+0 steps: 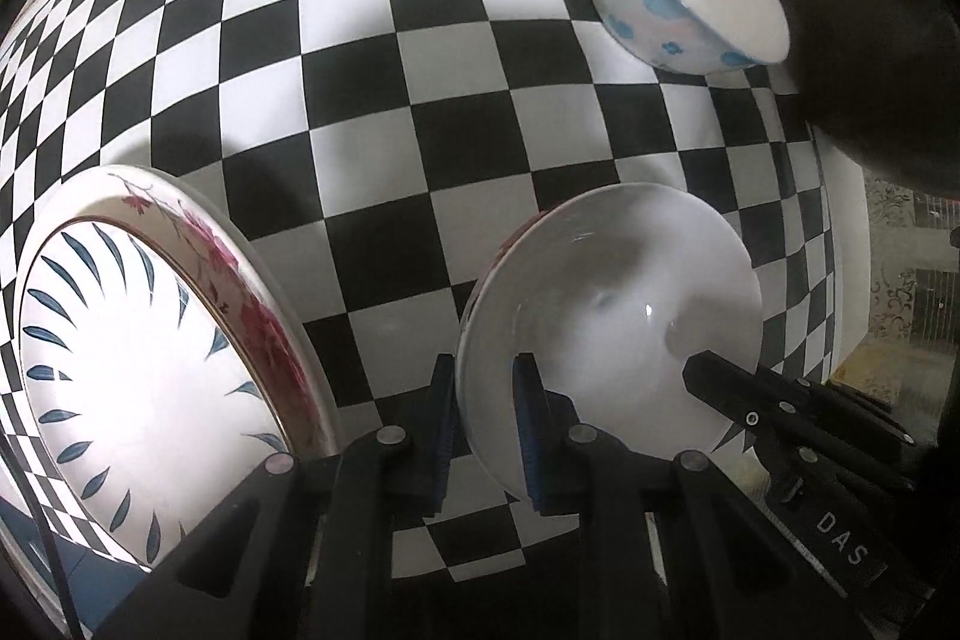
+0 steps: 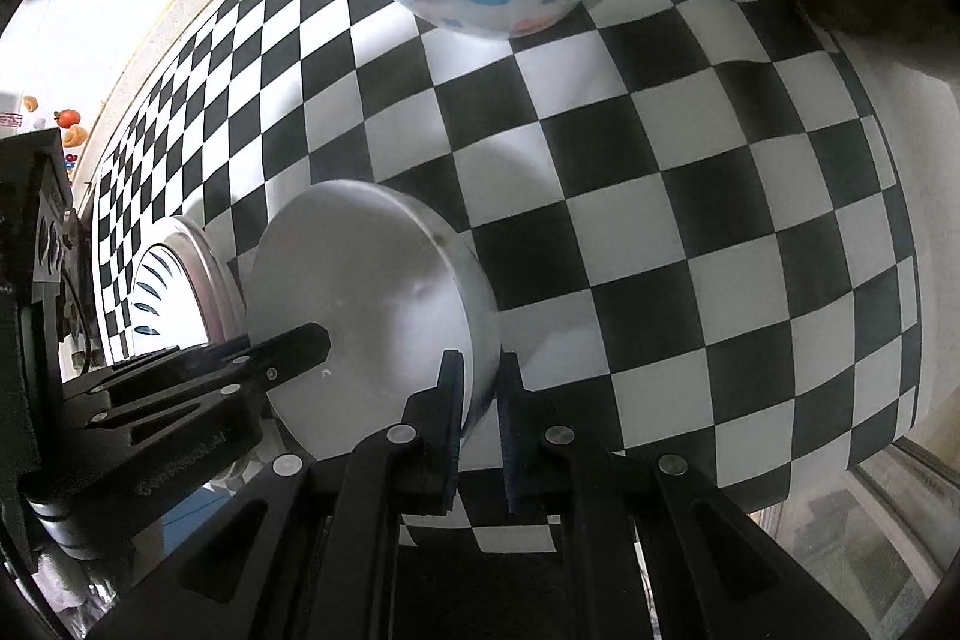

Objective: Organize plates and bowls

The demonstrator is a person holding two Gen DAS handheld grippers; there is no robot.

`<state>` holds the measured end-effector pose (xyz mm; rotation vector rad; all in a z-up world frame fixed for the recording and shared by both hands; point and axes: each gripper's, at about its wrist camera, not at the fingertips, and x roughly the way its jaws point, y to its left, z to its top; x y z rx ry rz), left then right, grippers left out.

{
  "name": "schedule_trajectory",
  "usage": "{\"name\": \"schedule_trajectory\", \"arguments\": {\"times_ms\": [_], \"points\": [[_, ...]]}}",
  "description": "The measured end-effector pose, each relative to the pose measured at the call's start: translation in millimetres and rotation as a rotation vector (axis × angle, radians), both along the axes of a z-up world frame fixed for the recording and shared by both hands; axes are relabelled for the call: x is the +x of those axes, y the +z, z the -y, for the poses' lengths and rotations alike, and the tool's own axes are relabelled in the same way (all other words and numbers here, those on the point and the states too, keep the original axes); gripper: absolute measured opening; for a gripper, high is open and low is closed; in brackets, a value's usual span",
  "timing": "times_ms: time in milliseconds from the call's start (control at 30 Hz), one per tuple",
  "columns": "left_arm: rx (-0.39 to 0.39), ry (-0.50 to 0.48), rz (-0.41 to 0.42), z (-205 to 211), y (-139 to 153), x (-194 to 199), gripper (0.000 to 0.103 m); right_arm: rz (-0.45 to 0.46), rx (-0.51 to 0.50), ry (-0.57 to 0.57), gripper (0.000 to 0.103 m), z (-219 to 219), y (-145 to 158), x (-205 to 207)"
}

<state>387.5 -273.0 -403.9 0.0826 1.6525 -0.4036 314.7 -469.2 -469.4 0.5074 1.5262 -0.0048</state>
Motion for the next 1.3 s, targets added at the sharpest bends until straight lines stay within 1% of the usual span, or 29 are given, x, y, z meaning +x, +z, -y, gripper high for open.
{"name": "schedule_trajectory", "arguments": {"times_ms": [267,500,667,700,733,800,933,1067,1100,1133,1167,1200,1233,1300], "points": [[0.009,-0.003,0.003,5,-2,-2,0.016,-0.007,0.012,0.004,0.012,4,-2,0],[0.014,-0.004,-0.016,5,-4,-5,0.016,-0.020,0.019,0.005,0.012,7,-1,-3],[0.017,-0.012,-0.011,10,-4,-6,0.016,-0.035,0.027,0.004,0.012,10,-4,-5],[0.020,-0.015,-0.013,11,-4,-6,0.017,-0.038,0.032,-0.005,0.013,11,-4,-5],[0.020,-0.016,-0.016,12,-4,-7,0.017,-0.043,0.040,-0.012,0.015,12,-5,-5],[0.024,-0.011,-0.024,12,-4,-7,0.017,-0.051,0.052,-0.016,0.015,14,-7,-4],[0.026,0.022,-0.011,7,7,-9,0.017,-0.053,0.068,-0.025,0.016,21,-3,-3],[0.012,0.052,0.055,1,36,-6,0.018,-0.021,0.051,-0.025,0.016,31,16,0],[0.005,0.060,0.076,0,44,-4,0.018,-0.008,0.040,-0.028,0.019,35,23,2],[-0.003,0.066,0.100,0,52,-1,0.019,0.008,0.031,-0.033,0.026,38,30,5],[-0.010,0.067,0.117,1,58,3,0.020,0.020,0.026,-0.037,0.031,41,35,6],[-0.020,0.066,0.141,3,65,9,0.022,0.039,0.016,-0.041,0.041,44,42,10],[-0.025,0.067,0.158,5,69,15,0.024,0.064,-0.001,-0.045,0.048,48,50,16],[-0.032,0.072,0.174,6,74,30,0.026,0.091,-0.025,-0.054,0.051,54,58,27]]}}
